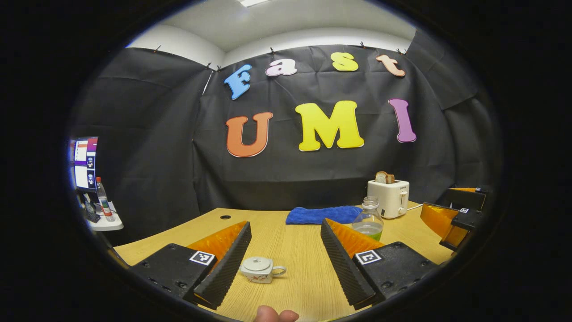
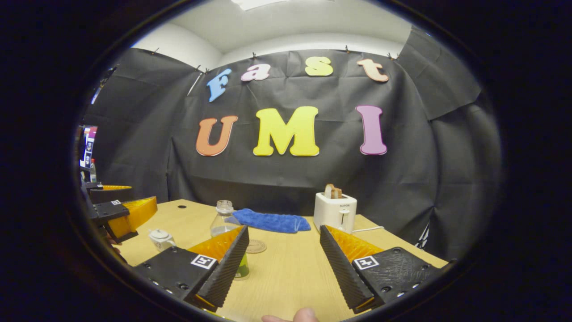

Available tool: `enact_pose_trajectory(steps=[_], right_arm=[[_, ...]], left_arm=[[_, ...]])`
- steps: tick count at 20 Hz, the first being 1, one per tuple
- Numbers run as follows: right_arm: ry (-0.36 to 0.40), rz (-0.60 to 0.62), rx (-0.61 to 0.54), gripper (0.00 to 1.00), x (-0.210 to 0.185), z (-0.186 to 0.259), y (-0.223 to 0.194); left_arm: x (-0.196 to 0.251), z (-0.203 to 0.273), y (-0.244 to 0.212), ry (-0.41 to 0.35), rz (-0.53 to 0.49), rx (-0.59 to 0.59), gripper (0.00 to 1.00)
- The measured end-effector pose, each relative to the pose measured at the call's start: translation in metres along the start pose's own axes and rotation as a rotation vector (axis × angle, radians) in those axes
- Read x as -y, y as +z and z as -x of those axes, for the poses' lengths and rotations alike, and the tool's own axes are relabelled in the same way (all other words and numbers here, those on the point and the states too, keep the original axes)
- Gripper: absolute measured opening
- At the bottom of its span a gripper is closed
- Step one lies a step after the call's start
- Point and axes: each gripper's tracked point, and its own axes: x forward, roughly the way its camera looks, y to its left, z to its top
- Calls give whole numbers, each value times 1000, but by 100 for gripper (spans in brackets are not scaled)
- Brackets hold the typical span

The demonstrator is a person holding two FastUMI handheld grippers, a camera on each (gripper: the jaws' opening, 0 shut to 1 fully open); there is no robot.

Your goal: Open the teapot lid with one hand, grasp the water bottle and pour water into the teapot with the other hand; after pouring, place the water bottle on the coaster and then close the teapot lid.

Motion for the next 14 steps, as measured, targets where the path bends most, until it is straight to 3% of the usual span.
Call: enact_pose_trajectory(steps=[4,14], right_arm=[[47,-26,-59,97,-3,-8,-23],[17,8,-75,95,18,-16,-32]], left_arm=[[-21,-1,-33,13,-22,-65,98],[-53,-44,-95,53,55,-239,99]])
